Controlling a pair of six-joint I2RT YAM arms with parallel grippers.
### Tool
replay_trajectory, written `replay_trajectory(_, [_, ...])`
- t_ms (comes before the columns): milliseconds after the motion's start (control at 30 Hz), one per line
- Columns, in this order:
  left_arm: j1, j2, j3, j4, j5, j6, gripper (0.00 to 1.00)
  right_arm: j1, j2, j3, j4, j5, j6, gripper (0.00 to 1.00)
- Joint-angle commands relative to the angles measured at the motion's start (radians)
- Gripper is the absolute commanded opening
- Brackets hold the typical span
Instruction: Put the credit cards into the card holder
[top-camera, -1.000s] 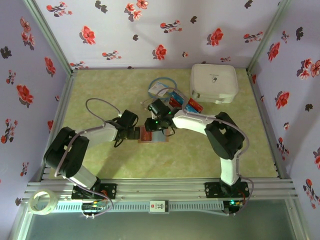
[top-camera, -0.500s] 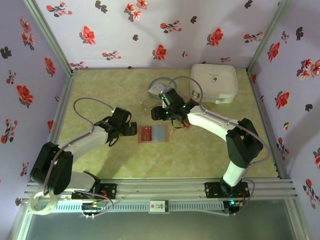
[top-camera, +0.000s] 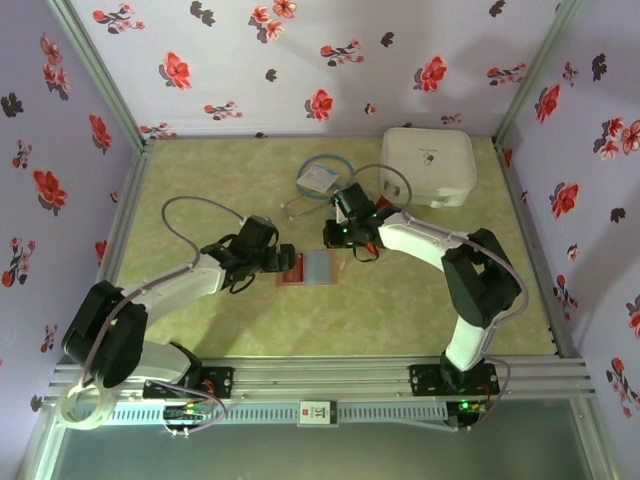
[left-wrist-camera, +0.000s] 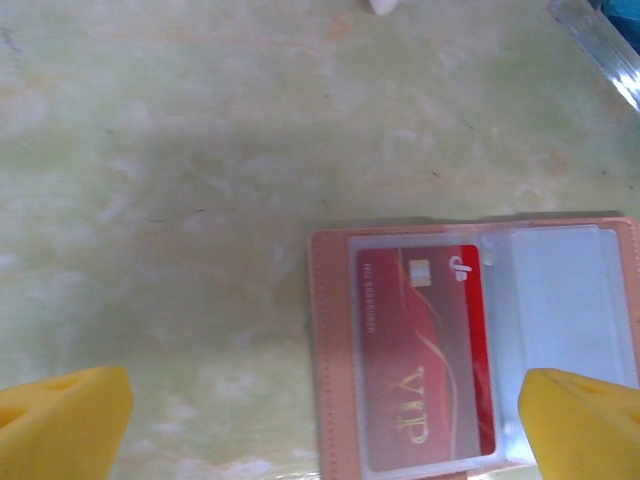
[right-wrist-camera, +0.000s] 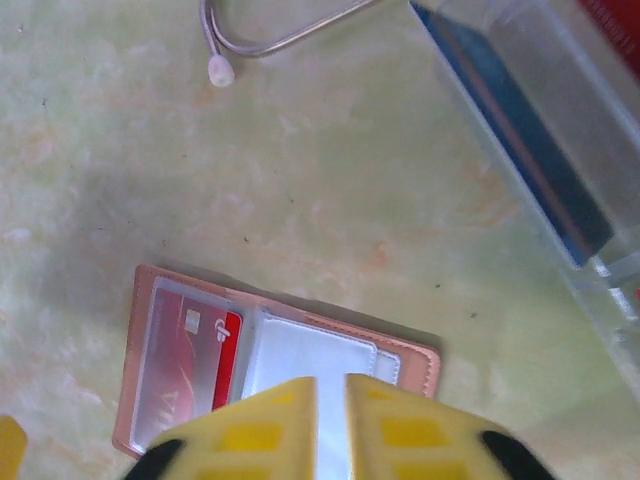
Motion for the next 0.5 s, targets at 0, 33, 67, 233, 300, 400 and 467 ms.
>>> replay_trajectory(0, [-0.027, 0.043, -0.007, 0.053, 0.021, -0.035, 1.00, 0.000, 0.036, -0.020, 0.070, -0.083, 0.028, 0.07])
replay_trajectory(33, [-0.034, 0.053, -0.002, 0.057, 0.021, -0.036, 1.00, 0.000, 0.044, -0.022, 0.077, -0.088, 0.032, 0.06])
replay_trajectory(67, [-0.041, 0.064, 0.000, 0.060, 0.023, -0.034, 1.00, 0.000, 0.051, -0.026, 0.085, -0.089, 0.035, 0.05])
replay_trajectory(233, [-0.065, 0.109, 0.011, 0.071, 0.021, -0.038, 1.00, 0.000, 0.083, -0.037, 0.103, -0.090, 0.041, 0.02])
replay_trajectory(300, [-0.070, 0.122, 0.014, 0.076, 0.019, -0.037, 1.00, 0.000, 0.095, -0.039, 0.104, -0.089, 0.040, 0.02])
replay_trajectory(400, [-0.077, 0.143, 0.025, 0.074, 0.010, -0.032, 1.00, 0.000, 0.106, -0.043, 0.109, -0.087, 0.039, 0.00])
replay_trajectory(467, [-0.085, 0.153, 0.034, 0.069, -0.003, -0.026, 1.00, 0.000, 0.112, -0.046, 0.109, -0.085, 0.039, 0.00])
